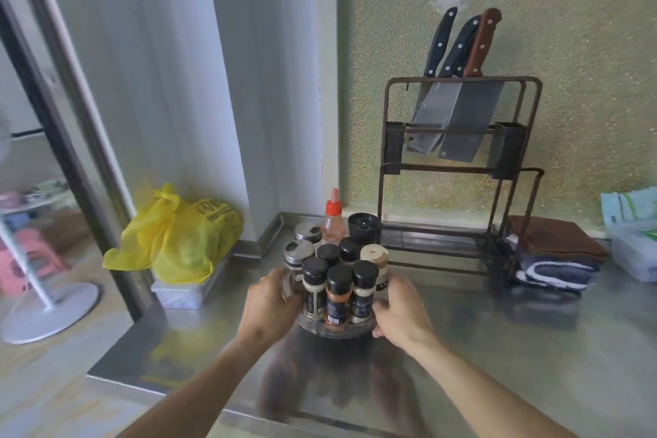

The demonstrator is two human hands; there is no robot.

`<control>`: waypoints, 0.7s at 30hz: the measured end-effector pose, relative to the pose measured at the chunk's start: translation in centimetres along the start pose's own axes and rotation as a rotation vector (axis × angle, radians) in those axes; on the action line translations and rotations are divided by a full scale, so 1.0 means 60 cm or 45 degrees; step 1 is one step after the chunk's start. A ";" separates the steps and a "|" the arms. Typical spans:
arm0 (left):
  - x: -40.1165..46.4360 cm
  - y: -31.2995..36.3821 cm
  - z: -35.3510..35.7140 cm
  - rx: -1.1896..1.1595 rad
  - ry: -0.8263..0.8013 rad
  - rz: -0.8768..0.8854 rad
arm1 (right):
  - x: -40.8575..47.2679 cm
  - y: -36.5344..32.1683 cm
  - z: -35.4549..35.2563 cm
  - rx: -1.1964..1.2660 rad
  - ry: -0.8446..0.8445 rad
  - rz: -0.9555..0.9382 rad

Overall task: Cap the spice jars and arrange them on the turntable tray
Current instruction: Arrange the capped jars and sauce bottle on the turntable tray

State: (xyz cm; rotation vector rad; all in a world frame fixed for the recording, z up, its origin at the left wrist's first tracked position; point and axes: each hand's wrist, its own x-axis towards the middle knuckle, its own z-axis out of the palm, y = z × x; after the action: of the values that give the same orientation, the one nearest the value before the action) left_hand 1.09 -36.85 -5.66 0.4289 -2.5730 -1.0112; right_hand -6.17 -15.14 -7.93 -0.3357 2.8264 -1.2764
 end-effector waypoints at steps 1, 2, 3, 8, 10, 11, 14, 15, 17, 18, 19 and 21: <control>0.015 -0.011 -0.010 -0.004 0.018 -0.005 | 0.016 -0.012 0.014 0.006 -0.006 -0.015; 0.030 -0.021 -0.018 -0.004 0.031 -0.009 | 0.033 -0.025 0.026 0.009 -0.010 -0.020; 0.047 -0.031 -0.024 -0.001 0.042 -0.008 | 0.050 -0.034 0.039 0.014 -0.014 -0.026; 0.147 -0.069 -0.033 0.049 0.050 0.014 | 0.141 -0.065 0.096 -0.037 0.020 -0.033; 0.186 -0.075 -0.030 0.075 0.023 0.030 | 0.175 -0.069 0.110 -0.065 0.039 -0.026; 0.204 -0.077 -0.028 0.098 0.006 0.042 | 0.191 -0.070 0.114 -0.079 0.037 -0.010; 0.247 -0.088 -0.011 0.082 -0.034 0.034 | 0.232 -0.068 0.124 -0.139 0.010 0.050; 0.258 -0.094 -0.004 0.061 -0.043 0.027 | 0.244 -0.064 0.128 -0.161 0.015 0.048; 0.273 -0.105 0.013 0.021 -0.055 0.012 | 0.259 -0.059 0.133 -0.184 0.019 0.043; 0.279 -0.111 0.020 0.010 -0.064 -0.001 | 0.263 -0.057 0.134 -0.189 0.009 0.054; 0.284 -0.118 0.028 0.018 -0.069 0.003 | 0.267 -0.051 0.139 -0.188 0.007 0.053; 0.286 -0.125 0.037 0.033 -0.076 0.002 | 0.268 -0.045 0.145 -0.191 0.005 0.062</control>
State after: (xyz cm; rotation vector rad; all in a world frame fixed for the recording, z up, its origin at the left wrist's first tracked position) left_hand -14.08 -47.58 -8.96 0.4090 -2.6411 -1.0058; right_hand -20.43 -26.58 -10.63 -0.2658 2.9214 -1.0599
